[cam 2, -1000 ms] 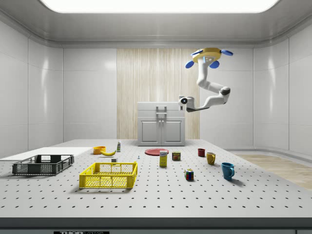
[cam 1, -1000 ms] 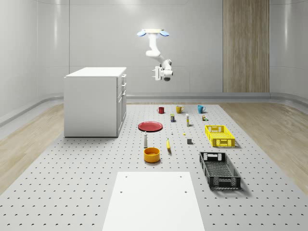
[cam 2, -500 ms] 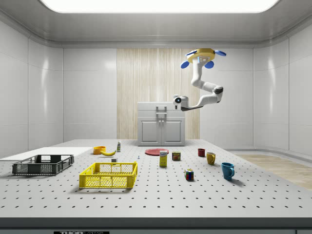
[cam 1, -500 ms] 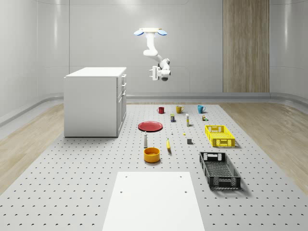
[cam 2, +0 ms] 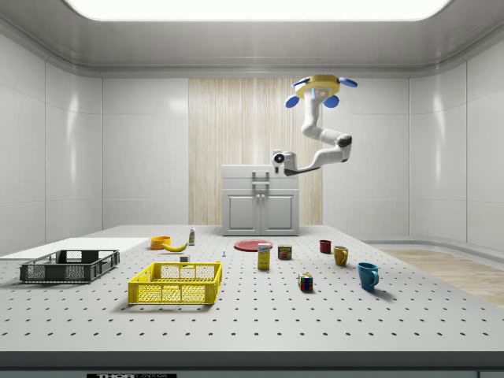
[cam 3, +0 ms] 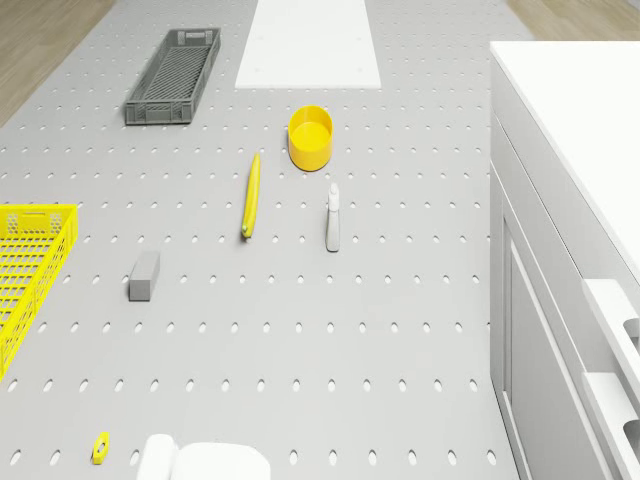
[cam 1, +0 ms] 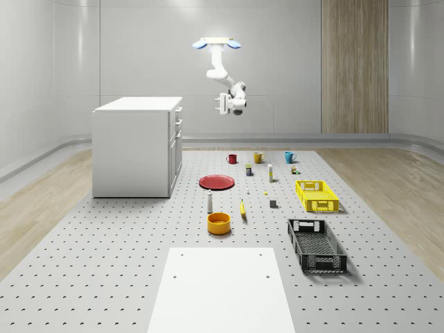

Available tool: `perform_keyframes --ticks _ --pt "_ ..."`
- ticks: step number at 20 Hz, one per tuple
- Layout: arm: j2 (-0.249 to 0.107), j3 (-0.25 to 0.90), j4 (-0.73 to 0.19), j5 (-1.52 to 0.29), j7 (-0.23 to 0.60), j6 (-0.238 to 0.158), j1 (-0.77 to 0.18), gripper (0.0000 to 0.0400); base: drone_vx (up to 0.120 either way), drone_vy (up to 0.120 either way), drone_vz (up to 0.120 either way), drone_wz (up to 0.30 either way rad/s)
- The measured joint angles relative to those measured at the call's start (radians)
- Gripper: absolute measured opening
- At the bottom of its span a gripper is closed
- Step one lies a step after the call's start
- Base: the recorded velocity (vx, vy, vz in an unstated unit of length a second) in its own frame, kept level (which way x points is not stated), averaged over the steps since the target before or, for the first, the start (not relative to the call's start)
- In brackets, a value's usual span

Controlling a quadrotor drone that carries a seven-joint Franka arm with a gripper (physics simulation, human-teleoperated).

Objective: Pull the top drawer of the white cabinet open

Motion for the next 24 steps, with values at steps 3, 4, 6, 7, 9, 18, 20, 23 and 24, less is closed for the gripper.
perform_keyframes --ticks 3,4,6,7,9,18,20,23,24 --pt "-0.005 -0.001 -0.001 -0.004 0.003 0.004 0.004 0.0305 0.0 0.0 0.0 0.0" --pt "-0.006 -0.001 -0.001 -0.005 0.004 0.005 0.005 0.0305 0.0 0.0 0.0 0.0" --pt "-0.009 -0.002 -0.001 -0.008 0.006 0.007 0.008 0.0305 0.0 -0.12 0.0 0.0" --pt "-0.01 -0.002 -0.001 -0.009 0.007 0.009 0.009 0.0305 0.0 -0.12 0.0 0.0" --pt "-0.013 -0.003 -0.002 -0.011 0.009 0.011 0.011 0.0305 0.0 0.0 0.0 0.0" --pt "-0.018 0.045 -0.047 0.026 0.002 0.079 0.027 0.0305 0.0 0.0 0.0 0.0" --pt "-0.017 0.062 -0.061 0.041 -0.002 0.101 0.032 0.0305 0.0 0.0 0.0 0.0" --pt "-0.014 0.09 -0.082 0.067 -0.01 0.135 0.041 0.0305 0.0 0.0 0.0 0.0" --pt "-0.013 0.099 -0.088 0.076 -0.013 0.147 0.044 0.0305 0.0 0.0 0.0 0.0"
